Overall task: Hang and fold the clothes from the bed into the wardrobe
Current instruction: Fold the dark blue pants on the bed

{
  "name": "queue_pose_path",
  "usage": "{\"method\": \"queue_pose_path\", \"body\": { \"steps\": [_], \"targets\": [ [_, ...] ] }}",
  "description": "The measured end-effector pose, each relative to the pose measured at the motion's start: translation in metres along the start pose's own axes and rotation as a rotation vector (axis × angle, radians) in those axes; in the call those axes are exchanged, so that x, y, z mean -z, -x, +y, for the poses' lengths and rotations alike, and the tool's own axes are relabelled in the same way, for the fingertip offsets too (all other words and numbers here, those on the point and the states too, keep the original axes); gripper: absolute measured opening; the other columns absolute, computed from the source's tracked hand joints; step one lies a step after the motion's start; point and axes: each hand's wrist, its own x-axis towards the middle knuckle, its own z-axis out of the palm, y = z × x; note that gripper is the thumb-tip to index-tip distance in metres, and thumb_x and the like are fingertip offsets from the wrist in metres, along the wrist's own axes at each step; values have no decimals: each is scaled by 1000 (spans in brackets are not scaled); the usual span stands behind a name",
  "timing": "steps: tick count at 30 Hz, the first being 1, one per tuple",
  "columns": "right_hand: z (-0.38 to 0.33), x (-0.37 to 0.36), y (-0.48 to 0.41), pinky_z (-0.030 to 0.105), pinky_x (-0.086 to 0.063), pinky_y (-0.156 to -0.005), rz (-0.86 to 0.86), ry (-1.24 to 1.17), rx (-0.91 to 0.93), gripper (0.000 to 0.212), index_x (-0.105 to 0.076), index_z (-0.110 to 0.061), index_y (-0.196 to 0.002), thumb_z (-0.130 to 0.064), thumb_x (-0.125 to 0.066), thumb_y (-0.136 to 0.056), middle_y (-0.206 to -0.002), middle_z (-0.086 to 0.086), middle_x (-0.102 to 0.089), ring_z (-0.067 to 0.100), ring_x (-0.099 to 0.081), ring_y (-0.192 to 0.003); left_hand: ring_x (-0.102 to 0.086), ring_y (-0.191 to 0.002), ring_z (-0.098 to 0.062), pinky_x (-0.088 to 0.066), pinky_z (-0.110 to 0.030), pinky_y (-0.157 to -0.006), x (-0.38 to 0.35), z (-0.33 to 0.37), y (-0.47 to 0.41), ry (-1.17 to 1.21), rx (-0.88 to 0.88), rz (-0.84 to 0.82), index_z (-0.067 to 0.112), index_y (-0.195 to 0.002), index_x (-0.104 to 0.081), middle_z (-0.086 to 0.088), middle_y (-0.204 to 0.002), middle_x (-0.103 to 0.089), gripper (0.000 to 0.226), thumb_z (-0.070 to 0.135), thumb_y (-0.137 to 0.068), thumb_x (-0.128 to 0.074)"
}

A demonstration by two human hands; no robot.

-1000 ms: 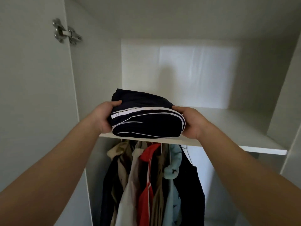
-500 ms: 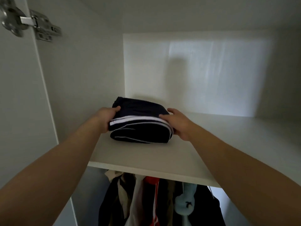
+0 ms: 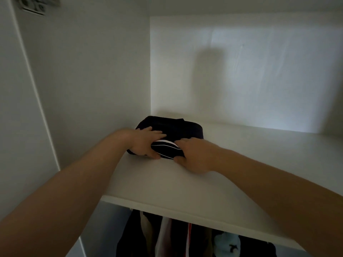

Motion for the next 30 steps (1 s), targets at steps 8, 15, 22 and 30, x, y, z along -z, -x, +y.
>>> {"method": "queue_pose_path", "body": {
  "steps": [8,15,22,30],
  "targets": [
    [-4,-12,-72,38,-44,-87,-46,69,-54,42,-50,-11,-125,-44,-36,-103,-119,10,-60,29,-58,-105,10,-152,-16,-1,-40,-122,10,-50,-50,138,69,-63,35,-157,-9,13,-166,-1,97,2,-82,-61],
    [4,-24,-107,48,-45,-99,-52,-7,-154,42,-50,-11,-125,-43,-34,-102,-124,12,-57,34,-56,-110,-1,-153,-20,-1,-41,-123,3,-68,-82,139,65,95,31,-156,-20,6,-165,-13,83,-8,-86,-41],
    [9,-30,-112,49,-41,-102,-47,-56,-167,48,-50,-14,-128,-49,-35,-100,-126,11,-55,35,-51,-116,-2,-153,-21,0,-45,-123,-4,-76,-92,81,49,142,30,-157,-20,5,-166,-13,74,-2,-92,-37],
    [6,-13,-97,39,-18,-120,-77,-292,-205,71,-13,-10,-157,-56,-20,-103,-161,13,-22,33,-21,-148,-10,-152,-27,-12,-47,-123,8,-46,-62,-185,108,94,22,-159,-10,-3,-166,-10,80,21,-94,-56]
  ]
}}
